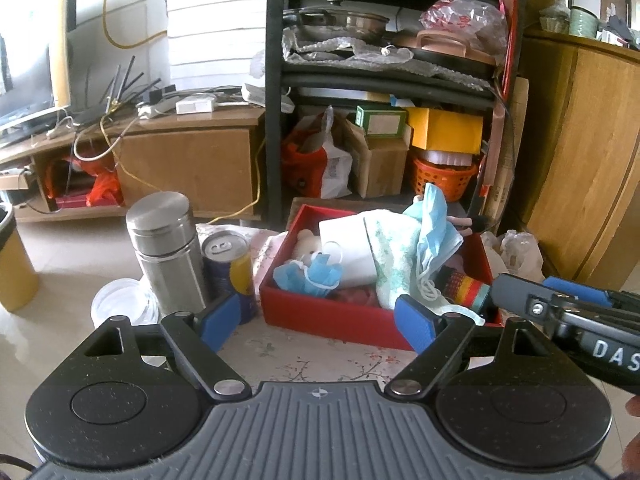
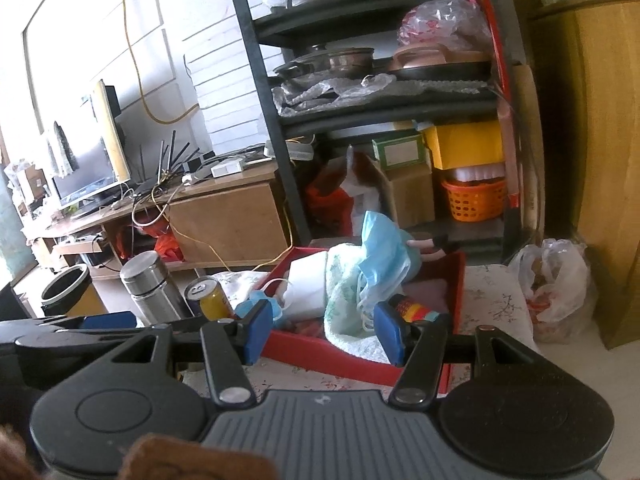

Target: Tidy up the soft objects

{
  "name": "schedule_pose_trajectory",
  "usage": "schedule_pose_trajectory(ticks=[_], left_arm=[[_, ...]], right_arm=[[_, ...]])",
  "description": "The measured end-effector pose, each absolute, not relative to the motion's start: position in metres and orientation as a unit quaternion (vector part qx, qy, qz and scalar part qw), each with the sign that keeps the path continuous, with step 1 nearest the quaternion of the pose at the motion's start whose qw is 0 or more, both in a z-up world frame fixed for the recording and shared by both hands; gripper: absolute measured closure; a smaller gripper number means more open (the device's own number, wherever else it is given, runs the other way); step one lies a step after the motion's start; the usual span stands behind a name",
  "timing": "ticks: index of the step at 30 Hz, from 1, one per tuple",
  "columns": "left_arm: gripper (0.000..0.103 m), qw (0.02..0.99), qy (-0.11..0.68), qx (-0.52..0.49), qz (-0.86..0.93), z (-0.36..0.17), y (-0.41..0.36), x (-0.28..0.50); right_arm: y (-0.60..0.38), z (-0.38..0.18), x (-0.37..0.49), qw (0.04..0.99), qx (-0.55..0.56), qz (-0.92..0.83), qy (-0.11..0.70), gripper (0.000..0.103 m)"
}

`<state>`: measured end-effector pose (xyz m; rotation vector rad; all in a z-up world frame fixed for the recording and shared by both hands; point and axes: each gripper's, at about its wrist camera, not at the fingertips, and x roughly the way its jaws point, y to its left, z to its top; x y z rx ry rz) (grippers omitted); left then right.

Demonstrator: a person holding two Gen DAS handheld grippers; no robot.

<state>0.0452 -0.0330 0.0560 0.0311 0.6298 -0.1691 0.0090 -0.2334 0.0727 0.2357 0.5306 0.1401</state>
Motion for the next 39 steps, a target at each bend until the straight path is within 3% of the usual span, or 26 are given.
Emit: schedule_pose_trajectory(ticks=[39], left_arm=[[0.025,0.953,0.292,0.012,-0.081,0.0611,-0.0393,0.0364]], right_arm=[[-0.2367,0.0674,0.0093,0.956,0.131,0.061,0.254,0.074]])
